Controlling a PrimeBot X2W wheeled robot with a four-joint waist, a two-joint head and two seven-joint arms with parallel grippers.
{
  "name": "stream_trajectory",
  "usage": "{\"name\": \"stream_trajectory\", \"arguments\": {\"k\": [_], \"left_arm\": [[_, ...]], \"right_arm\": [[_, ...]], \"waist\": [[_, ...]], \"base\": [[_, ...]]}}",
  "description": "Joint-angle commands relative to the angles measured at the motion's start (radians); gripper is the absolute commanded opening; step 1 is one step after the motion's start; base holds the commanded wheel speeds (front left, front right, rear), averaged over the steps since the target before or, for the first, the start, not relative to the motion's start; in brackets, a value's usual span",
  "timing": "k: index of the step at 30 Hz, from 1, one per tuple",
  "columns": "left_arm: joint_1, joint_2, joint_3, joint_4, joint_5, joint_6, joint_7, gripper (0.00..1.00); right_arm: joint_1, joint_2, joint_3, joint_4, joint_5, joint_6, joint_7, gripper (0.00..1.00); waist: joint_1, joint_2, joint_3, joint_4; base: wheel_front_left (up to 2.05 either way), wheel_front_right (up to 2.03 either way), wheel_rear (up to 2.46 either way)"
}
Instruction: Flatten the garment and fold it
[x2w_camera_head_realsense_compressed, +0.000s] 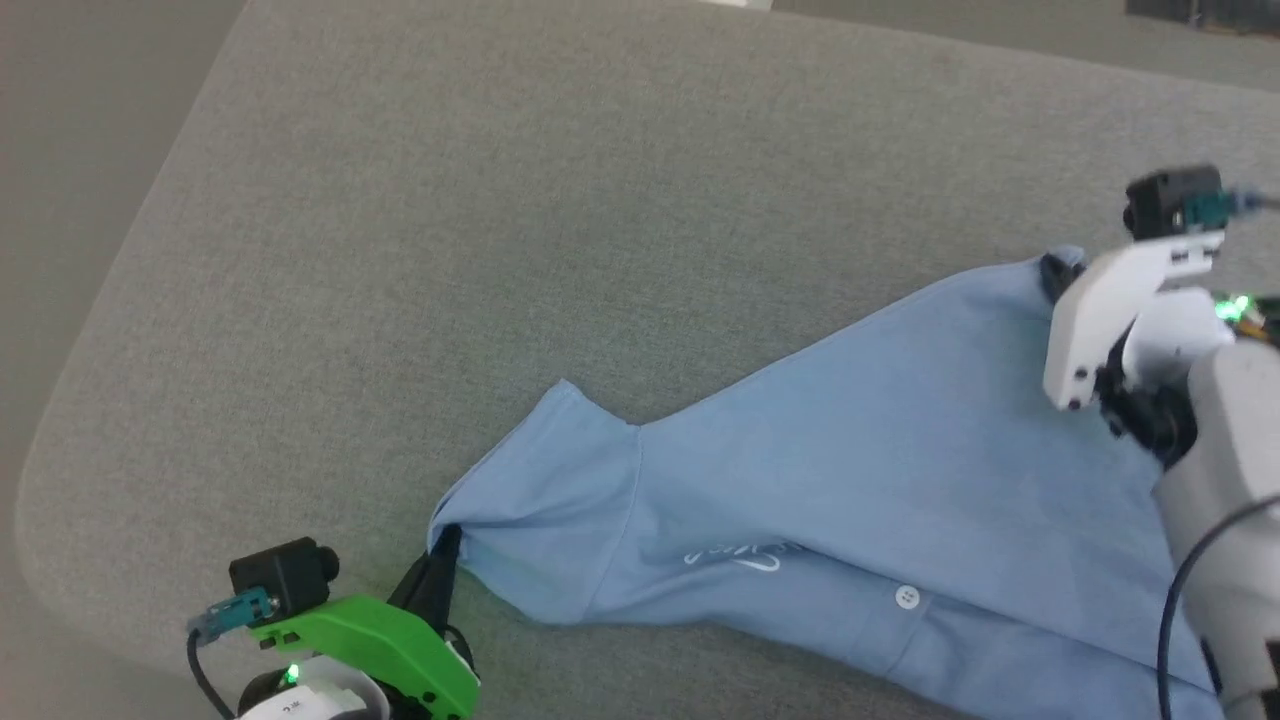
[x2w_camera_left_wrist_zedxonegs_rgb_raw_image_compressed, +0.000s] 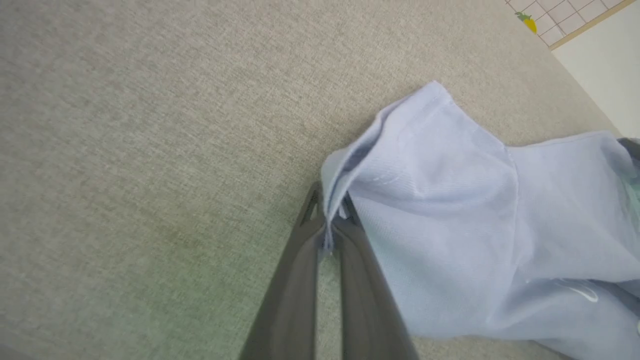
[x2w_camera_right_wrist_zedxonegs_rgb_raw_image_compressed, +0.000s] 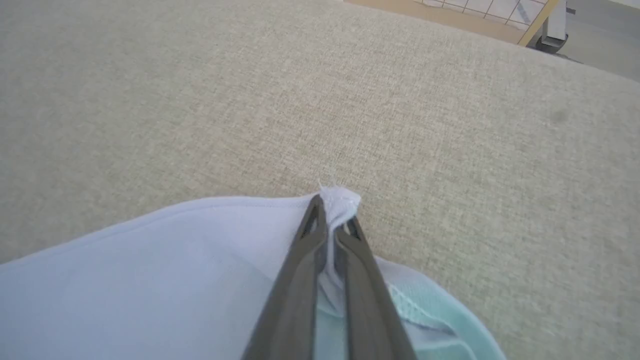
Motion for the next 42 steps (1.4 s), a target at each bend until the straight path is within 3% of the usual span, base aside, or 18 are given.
{"name": "stream_trajectory", "arguments": {"k": [1,6,10,16,20,24,30,36,42], "left_arm": [[0.008,0.012,0.008,-0.005,-0.011,0.008,-0.003,0.0],[0.039,0.027,0.035,-0.027,-0.009,0.032,-0.01,0.0],[0.05,0.029,0.051,-0.05,-0.007,0.045,-0.026,0.0],[0.0,0.023,0.093,-0.121,-0.047,0.034,-0.056,0.0],[-0.099,0.04,0.125,-0.174,-0.082,0.024,-0.041,0.0],[-0.263,0.079,0.131,-0.217,-0.121,0.008,0.029,0.0],[-0.577,0.146,0.125,-0.22,-0.119,0.036,0.148,0.0],[-0.926,0.173,0.118,-0.08,-0.071,0.06,0.169,0.0],[-1.236,0.194,0.107,0.067,0.007,0.067,0.115,0.0]], "right_arm": [[0.046,0.004,-0.009,-0.033,0.018,-0.002,-0.054,0.0],[0.218,0.016,-0.081,-0.18,0.063,-0.002,-0.202,0.0],[0.358,0.047,-0.163,-0.325,0.072,-0.002,-0.22,0.0],[0.51,0.095,-0.237,-0.581,0.08,-0.002,-0.123,0.0],[0.515,0.053,-0.221,-0.741,0.054,-0.002,-0.017,0.0],[0.448,-0.031,-0.192,-0.855,0.048,-0.002,0.095,0.0],[0.239,-0.154,-0.122,-0.929,0.068,-0.002,0.235,0.0],[-0.058,-0.213,-0.027,-0.841,0.075,-0.002,0.289,0.0],[-0.359,-0.206,0.06,-0.685,0.036,-0.002,0.281,0.0]], "waist": [[-0.0001,-0.0001,-0.052,-0.043],[-0.0001,-0.0001,-0.112,-0.1],[-0.0001,-0.0001,-0.147,-0.143],[-0.0001,-0.0001,-0.178,-0.204],[-0.0001,-0.0001,-0.18,-0.241],[-0.0001,-0.0001,-0.16,-0.269],[-0.0001,-0.0001,-0.068,-0.307],[-0.0001,-0.0001,0.062,-0.336],[-0.0001,-0.0001,0.183,-0.363]], "base": [[0.0,0.0,0.0],[0.0,0.0,0.0],[0.0,0.0,0.0],[0.0,0.0,0.0],[0.0,0.0,0.0],[0.0,0.0,0.0],[0.0,0.0,0.0],[0.0,0.0,0.0],[0.0,0.0,0.0]]}}
